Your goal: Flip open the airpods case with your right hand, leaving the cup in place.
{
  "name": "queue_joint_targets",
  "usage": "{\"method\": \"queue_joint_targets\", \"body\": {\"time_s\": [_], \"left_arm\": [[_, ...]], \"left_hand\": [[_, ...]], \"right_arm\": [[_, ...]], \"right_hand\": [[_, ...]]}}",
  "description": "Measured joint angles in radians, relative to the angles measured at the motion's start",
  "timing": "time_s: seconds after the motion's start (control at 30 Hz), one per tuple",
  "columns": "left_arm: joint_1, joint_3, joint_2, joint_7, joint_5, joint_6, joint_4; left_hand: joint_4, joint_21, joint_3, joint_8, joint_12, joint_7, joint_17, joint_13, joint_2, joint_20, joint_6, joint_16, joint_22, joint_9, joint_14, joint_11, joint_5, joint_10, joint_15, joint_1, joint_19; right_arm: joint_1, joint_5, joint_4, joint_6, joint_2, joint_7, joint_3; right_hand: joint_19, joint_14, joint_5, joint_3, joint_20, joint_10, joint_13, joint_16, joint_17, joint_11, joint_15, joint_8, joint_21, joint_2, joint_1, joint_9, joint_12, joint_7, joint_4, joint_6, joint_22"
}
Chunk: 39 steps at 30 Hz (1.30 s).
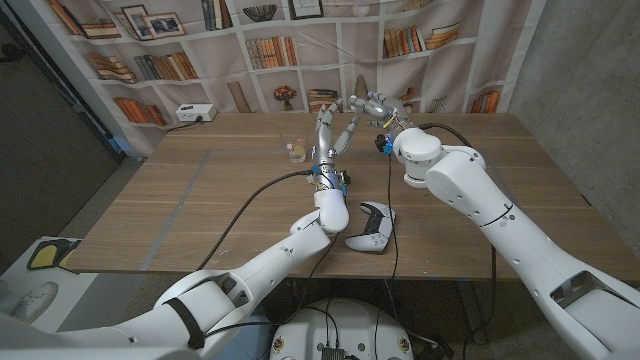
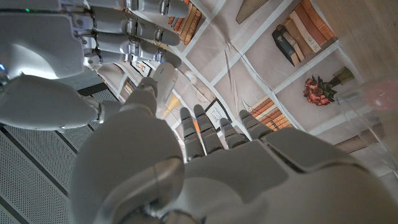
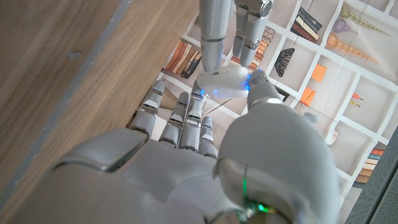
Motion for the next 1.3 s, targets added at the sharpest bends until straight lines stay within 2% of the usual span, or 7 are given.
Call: {"method": "queue_joint_targets", "body": {"time_s": [0.33,0.5,0.7,1.0,1.23,1.3], "left_arm": [[-0.007,0.006,-0.007,-0.001,-0.001,0.004,0.011],[-0.013,0.012,-0.013,0.000,-0.001,0.003,0.023],[-0.019,0.016,-0.018,0.002,-0.002,-0.006,0.033],[-0.024,0.021,-0.023,0.006,-0.002,-0.013,0.043],[-0.025,0.023,-0.024,0.006,-0.001,-0.013,0.043],[-0.025,0.024,-0.024,0.006,0.000,-0.013,0.040]], "left_hand": [[-0.004,0.007,-0.004,0.000,0.000,0.004,0.000,0.000,0.000,0.000,-0.004,0.000,0.000,0.000,0.000,0.002,0.000,-0.002,0.000,0.000,0.000],[-0.009,0.008,0.001,-0.003,0.000,0.004,0.000,0.000,0.024,0.000,-0.004,0.000,0.000,0.000,0.000,0.002,0.000,-0.002,0.000,0.024,0.000],[-0.013,0.008,0.004,-0.003,0.000,0.004,0.000,0.000,0.036,0.005,0.003,0.000,0.000,0.000,0.005,-0.002,0.000,-0.005,0.005,0.036,0.005],[-0.013,0.008,0.004,0.001,0.000,-0.001,0.000,0.000,0.036,0.005,0.009,0.006,0.000,0.000,0.005,0.002,0.000,-0.001,0.005,0.036,0.005],[-0.008,0.008,0.000,0.001,0.000,0.003,0.000,0.000,0.036,0.011,0.027,0.010,0.000,0.000,0.012,-0.010,-0.003,0.010,0.009,0.036,0.011],[-0.008,0.008,0.000,0.008,0.000,-0.005,0.000,0.000,0.036,0.011,0.034,0.012,0.000,0.000,0.018,-0.009,-0.005,0.017,0.004,0.036,0.011]], "right_arm": [[-0.004,0.003,-0.002,-0.005,0.000,-0.005,-0.001],[-0.006,0.004,-0.004,-0.007,0.000,-0.007,0.001],[-0.008,0.005,-0.007,-0.008,-0.002,-0.007,0.002],[-0.013,0.009,-0.010,-0.009,-0.006,-0.008,0.005],[-0.018,0.011,-0.014,-0.009,-0.011,-0.008,0.007],[-0.020,0.011,-0.015,-0.008,-0.012,-0.007,0.007]], "right_hand": [[0.000,-0.006,-0.001,0.000,0.000,0.000,0.000,0.000,0.000,0.000,-0.006,0.000,0.000,0.000,0.000,0.000,-0.002,0.005,0.000,0.005,0.000],[0.000,-0.006,-0.001,0.000,0.000,0.000,0.000,0.000,0.000,0.000,-0.006,0.000,0.000,0.000,0.000,0.000,-0.002,0.000,0.000,0.011,0.000],[0.000,-0.006,-0.001,0.000,0.000,0.000,0.000,0.000,0.000,0.000,-0.005,0.000,0.000,0.000,0.000,0.000,-0.003,0.000,0.000,0.011,0.000],[0.000,-0.006,0.004,-0.003,0.000,0.000,0.000,0.000,0.000,0.000,-0.005,0.000,0.000,0.000,0.000,0.000,-0.007,0.000,0.003,0.011,0.000],[0.000,-0.006,0.003,-0.003,0.000,0.000,0.000,0.000,0.000,0.000,-0.005,-0.004,0.000,-0.002,0.002,0.000,-0.004,0.000,0.003,0.011,0.000],[0.000,-0.006,0.003,-0.003,0.000,0.000,0.000,0.000,0.000,0.000,-0.005,-0.004,0.000,-0.002,0.002,0.000,-0.004,0.000,0.003,0.011,0.000]]}}
